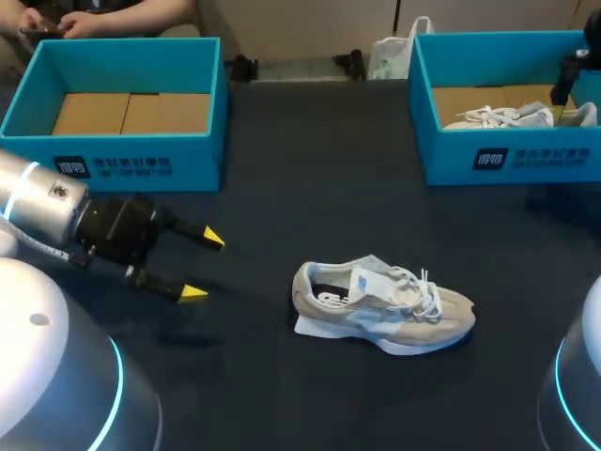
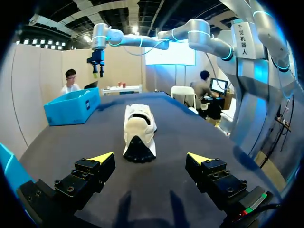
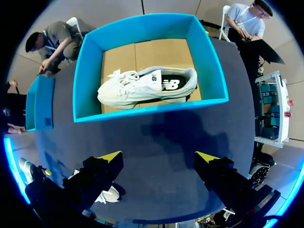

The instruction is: Take the shoe out of the shoebox, open the shoe tongue, remove and reinsert the insole, then place the shoe into the shoebox

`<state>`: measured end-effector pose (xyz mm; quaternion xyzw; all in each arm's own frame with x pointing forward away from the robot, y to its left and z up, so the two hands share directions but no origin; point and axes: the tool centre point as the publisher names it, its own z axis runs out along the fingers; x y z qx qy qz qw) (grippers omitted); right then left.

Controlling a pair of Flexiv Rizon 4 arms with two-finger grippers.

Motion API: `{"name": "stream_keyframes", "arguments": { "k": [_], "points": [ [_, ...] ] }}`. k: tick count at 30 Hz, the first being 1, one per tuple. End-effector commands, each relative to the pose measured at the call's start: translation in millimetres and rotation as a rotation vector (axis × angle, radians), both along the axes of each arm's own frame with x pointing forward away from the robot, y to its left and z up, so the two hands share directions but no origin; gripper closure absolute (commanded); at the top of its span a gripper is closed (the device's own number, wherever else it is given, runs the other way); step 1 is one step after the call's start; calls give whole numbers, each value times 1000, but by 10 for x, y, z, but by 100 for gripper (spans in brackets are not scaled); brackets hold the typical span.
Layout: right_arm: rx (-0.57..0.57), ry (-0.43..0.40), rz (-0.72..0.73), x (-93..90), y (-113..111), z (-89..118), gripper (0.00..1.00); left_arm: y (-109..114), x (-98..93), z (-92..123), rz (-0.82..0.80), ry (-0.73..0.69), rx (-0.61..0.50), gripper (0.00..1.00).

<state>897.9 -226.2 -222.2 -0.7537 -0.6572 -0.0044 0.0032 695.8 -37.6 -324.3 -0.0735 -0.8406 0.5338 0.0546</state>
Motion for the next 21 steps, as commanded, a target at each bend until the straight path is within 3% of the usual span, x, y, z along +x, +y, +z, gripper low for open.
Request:
{"name": "stream_keyframes", "arguments": {
  "k": [1,11,21],
  "points": [
    [0,-2,0,-8,-1,-1,0,-88,10,-236,49,16,-49,0],
    [0,-2,0,-8,-1,-1,0,-193,78,-511,106,46,-194,0],
    [0,-2,0,-8,-1,-1,0,-246,102,-551,105,95,-160,0]
  ]
}}
